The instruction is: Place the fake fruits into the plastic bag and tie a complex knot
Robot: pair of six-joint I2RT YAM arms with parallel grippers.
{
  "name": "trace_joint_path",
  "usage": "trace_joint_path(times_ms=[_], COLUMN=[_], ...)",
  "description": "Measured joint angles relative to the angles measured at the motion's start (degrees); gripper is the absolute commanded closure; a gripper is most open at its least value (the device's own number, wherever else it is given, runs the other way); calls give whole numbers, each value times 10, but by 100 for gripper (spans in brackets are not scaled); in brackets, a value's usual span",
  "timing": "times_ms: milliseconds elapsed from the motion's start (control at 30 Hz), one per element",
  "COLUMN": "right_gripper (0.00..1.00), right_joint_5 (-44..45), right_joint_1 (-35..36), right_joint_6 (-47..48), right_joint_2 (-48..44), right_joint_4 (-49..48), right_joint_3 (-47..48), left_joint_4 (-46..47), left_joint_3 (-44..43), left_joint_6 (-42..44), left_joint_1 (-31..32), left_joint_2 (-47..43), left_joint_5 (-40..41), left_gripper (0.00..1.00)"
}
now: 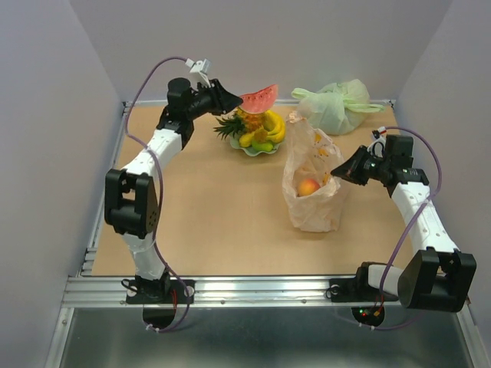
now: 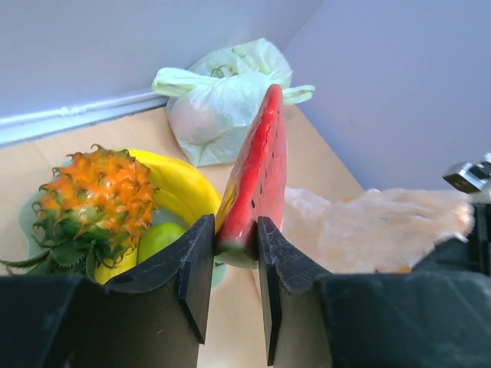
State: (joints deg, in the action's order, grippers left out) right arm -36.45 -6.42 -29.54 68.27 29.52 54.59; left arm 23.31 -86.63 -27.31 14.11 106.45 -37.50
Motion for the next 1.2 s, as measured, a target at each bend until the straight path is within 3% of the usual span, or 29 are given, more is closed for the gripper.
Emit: trace_joint_path(times_ms=[333, 500, 800, 1033, 1100, 1133, 1200], right_gripper=[100, 100, 100, 100, 100, 100, 100], right_joint_5=[-3, -9, -29, -42, -44, -45, -45], right_joint_1=[0, 0, 0, 0, 0, 0, 0], right_joint_6=[4, 7, 13, 23, 24, 24, 25], right_joint_2=[0, 0, -4, -15, -15, -15, -15], right_joint_4=[0, -1, -4, -5, -5, -5, -5], right_joint_3=[0, 0, 0, 0, 0, 0, 0], left_joint_4=[-154, -242, -277, -278, -279, -277, -273], left_joint_3=[178, 237, 223, 85, 56, 35, 15], left_joint_6=[119, 163, 175, 136, 120, 113, 108], left_joint_1=[-16, 9, 208, 230, 234, 240, 251], left_joint_2=[-323, -405, -364, -195, -163, -140, -118], left_joint_5=[-62, -95, -17, 98, 123, 141, 158], left_gripper=[100, 100, 100, 100, 93, 81, 65])
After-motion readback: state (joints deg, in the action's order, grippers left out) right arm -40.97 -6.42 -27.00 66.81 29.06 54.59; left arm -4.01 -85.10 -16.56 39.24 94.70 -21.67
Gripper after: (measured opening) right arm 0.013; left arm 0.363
